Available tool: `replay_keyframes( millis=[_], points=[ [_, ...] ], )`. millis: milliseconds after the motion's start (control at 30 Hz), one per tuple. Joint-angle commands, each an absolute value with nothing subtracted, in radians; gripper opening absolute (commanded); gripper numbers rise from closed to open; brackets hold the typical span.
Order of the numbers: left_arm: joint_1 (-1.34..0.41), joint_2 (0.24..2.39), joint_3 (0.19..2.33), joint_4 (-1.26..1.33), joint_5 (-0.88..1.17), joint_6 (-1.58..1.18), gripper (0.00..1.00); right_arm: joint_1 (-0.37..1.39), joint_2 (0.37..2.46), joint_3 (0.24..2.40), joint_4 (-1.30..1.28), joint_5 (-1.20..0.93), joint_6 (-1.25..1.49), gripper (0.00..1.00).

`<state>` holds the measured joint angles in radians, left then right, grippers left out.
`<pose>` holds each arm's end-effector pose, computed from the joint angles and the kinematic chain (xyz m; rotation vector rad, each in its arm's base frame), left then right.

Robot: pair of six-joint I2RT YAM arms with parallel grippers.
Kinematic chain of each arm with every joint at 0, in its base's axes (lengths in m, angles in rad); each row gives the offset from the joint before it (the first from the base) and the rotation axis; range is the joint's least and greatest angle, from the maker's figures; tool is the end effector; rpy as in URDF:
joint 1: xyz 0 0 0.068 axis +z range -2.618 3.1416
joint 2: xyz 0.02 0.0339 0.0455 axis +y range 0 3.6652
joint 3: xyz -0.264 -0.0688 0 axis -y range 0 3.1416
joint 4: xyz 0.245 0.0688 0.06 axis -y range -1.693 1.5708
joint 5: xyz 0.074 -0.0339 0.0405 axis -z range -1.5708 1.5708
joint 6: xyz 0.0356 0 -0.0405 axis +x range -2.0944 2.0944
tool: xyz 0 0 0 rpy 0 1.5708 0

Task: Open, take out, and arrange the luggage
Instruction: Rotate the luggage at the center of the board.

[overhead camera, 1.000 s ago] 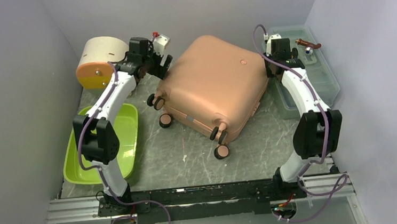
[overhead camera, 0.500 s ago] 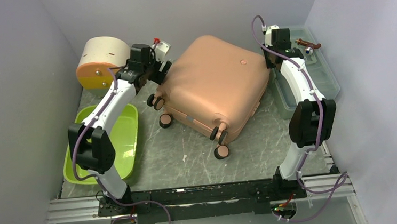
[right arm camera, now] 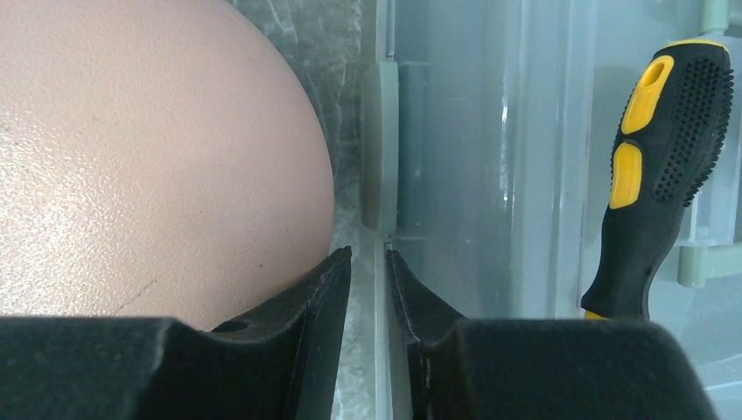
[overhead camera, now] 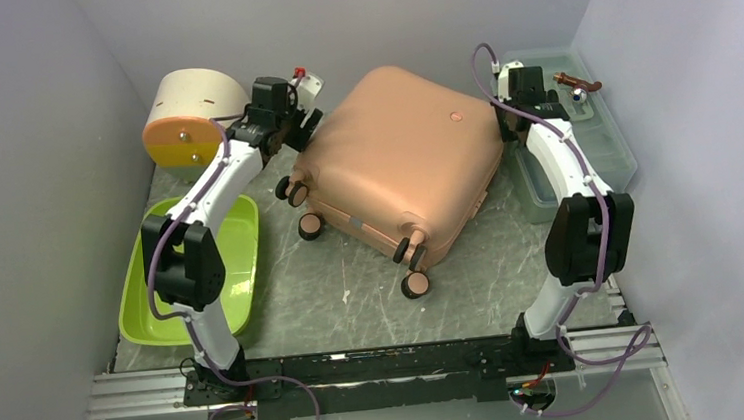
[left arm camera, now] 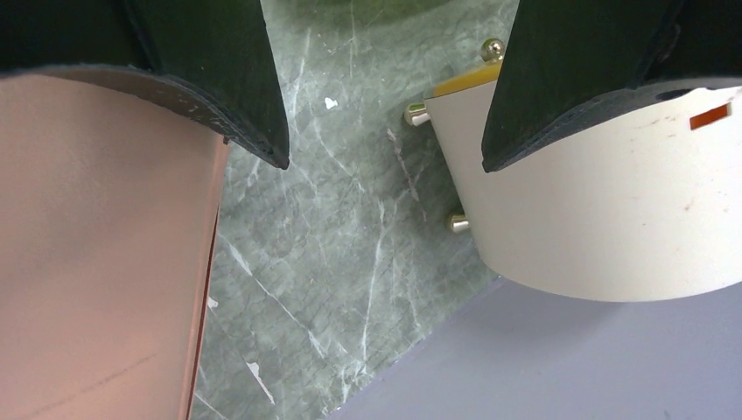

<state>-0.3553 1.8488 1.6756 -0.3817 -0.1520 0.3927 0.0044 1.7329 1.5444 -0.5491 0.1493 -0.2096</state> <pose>0.4115 -0.1469 0.3267 0.6916 2.0083 0.1837 0.3954 -0.0036 0.3136 -0.1709 2.3079 -0.2769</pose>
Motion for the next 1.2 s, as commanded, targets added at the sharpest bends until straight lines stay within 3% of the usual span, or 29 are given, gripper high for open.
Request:
replay_keyframes(
  millis=[0, 600, 867, 1167],
  points=[
    [-0.480, 1.901, 1.541, -0.731, 0.136, 0.409, 0.87, 0.156, 1.816, 1.578, -0.646, -0.173, -0.182, 0.28],
    [-0.512, 1.841, 1.404, -0.826, 0.212, 0.434, 0.84, 0.261, 2.122, 2.009, -0.802, -0.380, -0.218, 0.32],
    [-0.552, 1.759, 1.313, -0.860, 0.263, 0.432, 0.84, 0.328, 2.154, 2.061, -0.826, -0.431, -0.242, 0.34],
    [-0.540, 1.696, 1.249, -0.831, 0.065, 0.406, 0.85, 0.337, 2.114, 2.180, -0.868, -0.297, -0.257, 0.42]
  ],
)
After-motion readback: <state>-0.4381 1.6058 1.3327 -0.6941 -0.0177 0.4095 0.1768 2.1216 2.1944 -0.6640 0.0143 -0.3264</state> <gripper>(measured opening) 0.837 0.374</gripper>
